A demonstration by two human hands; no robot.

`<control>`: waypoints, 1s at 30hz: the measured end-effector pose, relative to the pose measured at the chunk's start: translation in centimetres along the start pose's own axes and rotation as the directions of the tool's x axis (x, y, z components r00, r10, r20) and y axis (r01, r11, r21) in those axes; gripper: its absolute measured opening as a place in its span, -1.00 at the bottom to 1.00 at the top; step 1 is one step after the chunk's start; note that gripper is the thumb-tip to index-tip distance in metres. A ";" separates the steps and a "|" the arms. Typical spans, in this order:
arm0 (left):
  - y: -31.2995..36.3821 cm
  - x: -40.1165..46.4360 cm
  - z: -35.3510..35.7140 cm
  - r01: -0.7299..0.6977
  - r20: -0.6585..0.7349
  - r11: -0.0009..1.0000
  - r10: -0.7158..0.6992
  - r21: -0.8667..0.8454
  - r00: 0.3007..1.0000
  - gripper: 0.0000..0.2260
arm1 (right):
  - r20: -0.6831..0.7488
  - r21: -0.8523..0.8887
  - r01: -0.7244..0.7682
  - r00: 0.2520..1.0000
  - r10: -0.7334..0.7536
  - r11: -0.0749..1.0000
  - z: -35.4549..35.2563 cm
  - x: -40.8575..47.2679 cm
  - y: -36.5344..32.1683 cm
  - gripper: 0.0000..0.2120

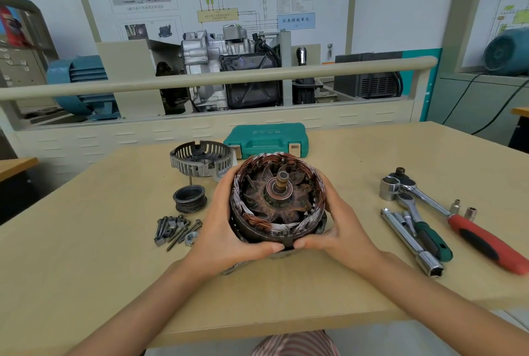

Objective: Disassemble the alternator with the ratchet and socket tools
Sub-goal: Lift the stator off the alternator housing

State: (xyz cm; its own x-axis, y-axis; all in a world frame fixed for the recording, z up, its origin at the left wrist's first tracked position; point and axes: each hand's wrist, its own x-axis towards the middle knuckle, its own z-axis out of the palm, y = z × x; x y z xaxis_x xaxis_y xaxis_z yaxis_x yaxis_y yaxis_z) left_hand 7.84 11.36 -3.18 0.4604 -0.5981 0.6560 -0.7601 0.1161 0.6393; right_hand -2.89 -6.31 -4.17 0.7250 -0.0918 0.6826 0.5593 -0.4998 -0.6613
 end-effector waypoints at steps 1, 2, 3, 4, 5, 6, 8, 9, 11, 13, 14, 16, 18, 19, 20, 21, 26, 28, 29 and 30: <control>-0.1 -0.1 0.1 0.001 -0.006 1.000 -0.001 0.001 1.000 -0.04 | 0.000 0.014 -0.004 1.000 0.004 1.000 0.1 0.0 -0.1 -0.13; -0.1 -0.1 0.1 0.003 -0.013 1.000 -0.003 0.004 1.000 -0.04 | -0.007 0.031 -0.011 1.000 0.011 0.999 0.2 0.0 -0.1 -0.17; -0.1 -0.2 0.2 0.005 -0.019 1.000 -0.005 0.007 1.000 -0.03 | -0.018 0.048 -0.017 1.000 0.018 0.999 0.3 -0.1 -0.1 -0.21; -0.1 -0.2 0.2 0.009 -0.024 1.000 -0.009 0.007 1.000 -0.03 | -0.025 0.058 -0.022 0.999 0.023 0.998 0.5 -0.1 0.0 -0.24; 0.0 -0.2 0.3 0.011 -0.028 1.000 -0.011 0.009 1.000 -0.02 | -0.024 0.058 -0.027 0.999 0.029 0.998 0.6 0.0 0.0 -0.24; 0.0 -0.2 0.2 0.010 -0.031 1.000 -0.010 0.015 0.999 -0.01 | -0.012 0.055 -0.036 0.999 0.037 0.998 0.8 0.1 0.0 -0.23; 0.0 -0.2 0.3 0.009 -0.038 1.000 -0.008 0.028 0.999 0.00 | 0.023 0.052 -0.038 0.999 0.036 0.998 0.7 0.1 0.1 -0.16; 0.0 -0.2 0.2 0.011 -0.038 0.999 -0.009 0.036 0.999 0.00 | 0.039 0.049 -0.038 0.999 0.036 0.998 0.7 0.1 0.3 -0.12; 0.0 -0.2 0.2 0.018 -0.036 0.999 -0.016 0.044 0.999 0.00 | 0.052 0.004 -0.034 0.998 0.034 0.999 0.5 0.2 0.4 -0.02; 0.0 -0.3 0.3 0.032 -0.021 0.999 -0.031 0.040 0.999 0.01 | 0.038 -0.028 -0.020 0.999 0.021 0.999 0.2 0.2 0.5 0.02; 0.0 -0.2 0.2 0.034 -0.011 0.999 -0.033 0.040 0.999 0.01 | 0.034 -0.035 -0.015 0.999 0.017 0.999 0.2 0.3 0.5 0.02; 0.1 -0.3 0.1 0.030 0.013 0.998 -0.031 0.051 0.999 0.01 | 0.029 -0.040 -0.006 1.000 0.008 0.999 0.1 0.2 0.3 -0.01; 0.3 -0.3 0.0 0.027 0.034 0.998 -0.029 0.057 0.999 0.01 | 0.013 -0.024 -0.002 1.000 0.003 1.000 0.0 0.1 0.2 -0.04; 0.4 -0.3 -0.2 0.028 0.042 0.998 -0.030 0.058 0.999 0.00 | 0.004 -0.020 -0.001 1.000 0.001 1.000 0.0 0.0 0.1 -0.05; 0.4 -0.3 -0.3 0.030 0.052 0.997 -0.034 0.064 0.998 0.00 | -0.004 -0.023 -0.001 1.000 0.000 1.000 0.0 0.0 -0.1 -0.05; 0.4 -0.3 -0.6 0.038 0.068 0.996 -0.044 0.079 0.997 0.00 | -0.007 -0.028 -0.003 1.000 0.003 1.000 0.0 0.0 -0.2 -0.05; 0.2 -0.2 -2.1 0.083 0.200 0.988 -0.109 0.130 0.974 0.00 | -0.034 -0.074 -0.010 0.999 0.008 0.997 0.2 0.1 -0.5 -0.05; 0.4 0.1 -2.6 0.110 0.238 0.986 -0.137 0.124 0.962 0.01 | -0.040 -0.080 -0.012 0.999 0.009 0.997 0.3 0.1 -0.6 -0.05; 0.5 0.4 -2.8 0.120 0.255 0.984 -0.150 0.128 0.955 0.03 | -0.043 -0.085 -0.011 0.999 0.007 0.996 0.3 0.1 -0.7 -0.04; 0.6 0.5 -2.9 0.130 0.271 0.982 -0.163 0.136 0.949 0.05 | -0.045 -0.090 -0.011 0.999 0.007 0.996 0.3 0.0 -0.7 -0.04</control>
State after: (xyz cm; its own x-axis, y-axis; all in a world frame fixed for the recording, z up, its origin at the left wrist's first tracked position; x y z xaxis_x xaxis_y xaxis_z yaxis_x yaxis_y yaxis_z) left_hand 8.94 13.44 -1.24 0.4366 -0.8010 0.4096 -0.7492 -0.0716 0.6585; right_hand -3.12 -5.68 -3.82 0.7099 -0.1338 0.6915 0.5131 -0.5743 -0.6379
